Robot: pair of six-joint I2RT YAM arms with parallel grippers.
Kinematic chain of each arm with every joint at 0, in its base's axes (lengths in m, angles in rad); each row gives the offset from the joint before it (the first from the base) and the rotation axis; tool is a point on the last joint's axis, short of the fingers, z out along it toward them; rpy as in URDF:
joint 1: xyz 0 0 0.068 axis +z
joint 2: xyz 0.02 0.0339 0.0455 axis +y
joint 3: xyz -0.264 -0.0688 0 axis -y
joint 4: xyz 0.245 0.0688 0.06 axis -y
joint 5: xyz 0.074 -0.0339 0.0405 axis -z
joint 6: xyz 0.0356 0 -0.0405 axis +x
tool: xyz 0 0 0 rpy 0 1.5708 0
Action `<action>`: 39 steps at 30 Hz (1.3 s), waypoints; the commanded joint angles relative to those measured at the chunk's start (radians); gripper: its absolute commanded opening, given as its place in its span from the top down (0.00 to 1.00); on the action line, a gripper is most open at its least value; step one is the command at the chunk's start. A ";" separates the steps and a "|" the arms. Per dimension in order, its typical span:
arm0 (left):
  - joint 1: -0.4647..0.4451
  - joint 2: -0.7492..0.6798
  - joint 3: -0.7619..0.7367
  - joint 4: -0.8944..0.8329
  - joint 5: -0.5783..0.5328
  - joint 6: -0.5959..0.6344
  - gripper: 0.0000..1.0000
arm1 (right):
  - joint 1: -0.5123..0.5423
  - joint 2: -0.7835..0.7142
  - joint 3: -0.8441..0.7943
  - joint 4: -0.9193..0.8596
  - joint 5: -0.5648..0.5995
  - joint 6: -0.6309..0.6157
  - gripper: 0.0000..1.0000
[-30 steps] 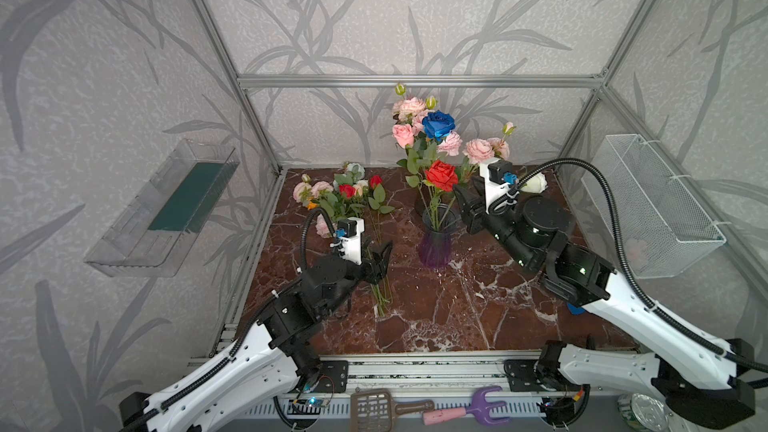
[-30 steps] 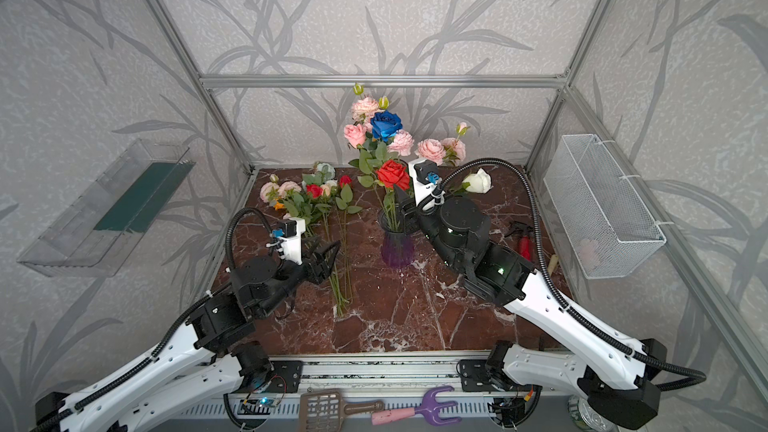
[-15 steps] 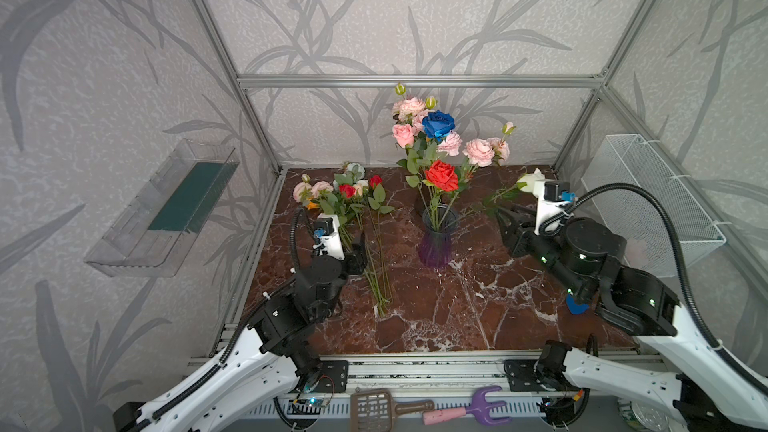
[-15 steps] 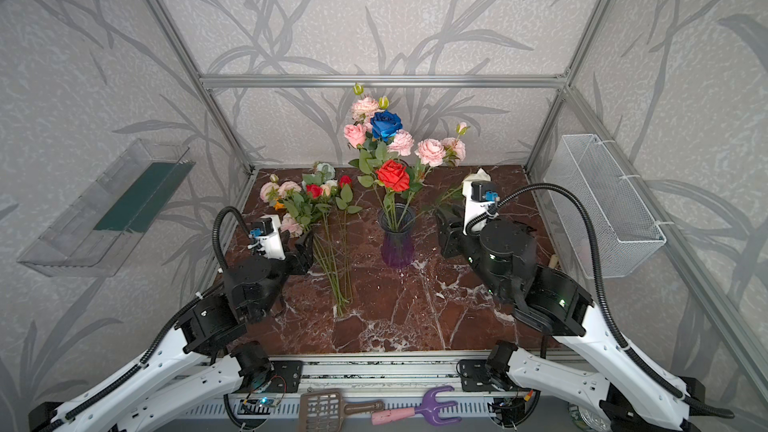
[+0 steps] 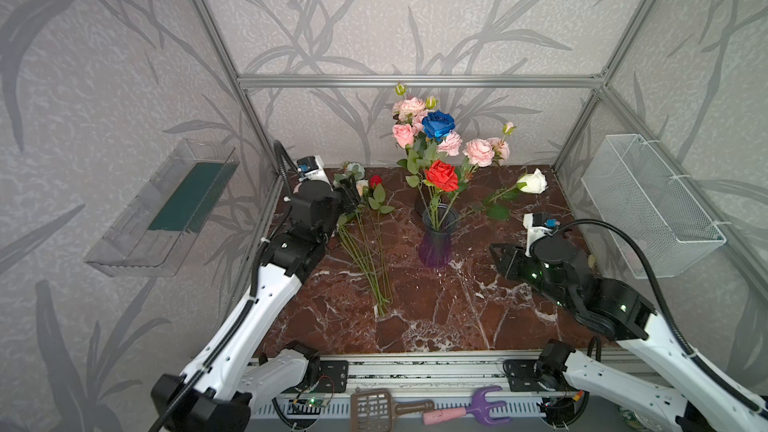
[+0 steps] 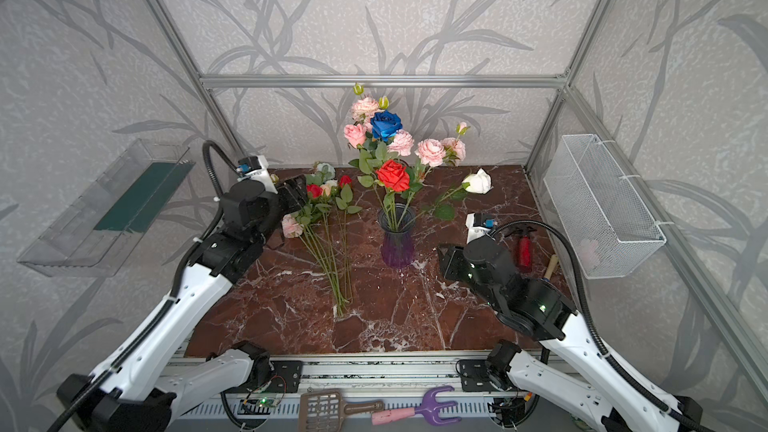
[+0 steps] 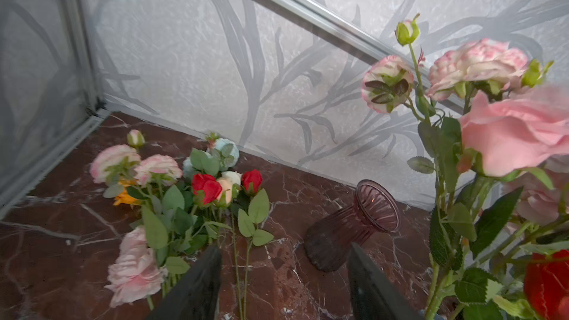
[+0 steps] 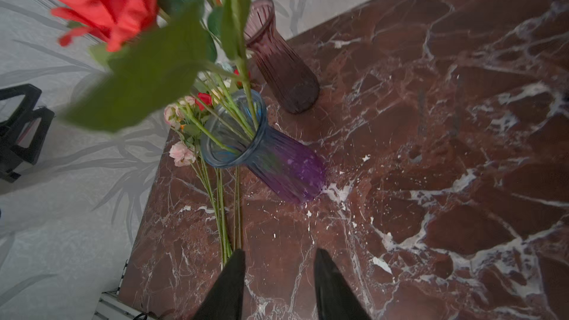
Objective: Arrange the flowers into the vase
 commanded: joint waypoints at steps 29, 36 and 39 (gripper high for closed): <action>0.089 -0.007 -0.118 0.111 0.226 -0.046 0.36 | -0.136 0.501 0.219 0.189 -0.142 0.077 0.45; 0.089 0.002 -0.119 0.114 0.227 -0.047 0.36 | -0.168 0.573 0.265 0.166 -0.144 0.028 0.47; 0.091 0.002 -0.120 0.116 0.227 -0.046 0.36 | -0.180 0.598 0.276 0.161 -0.154 0.006 0.51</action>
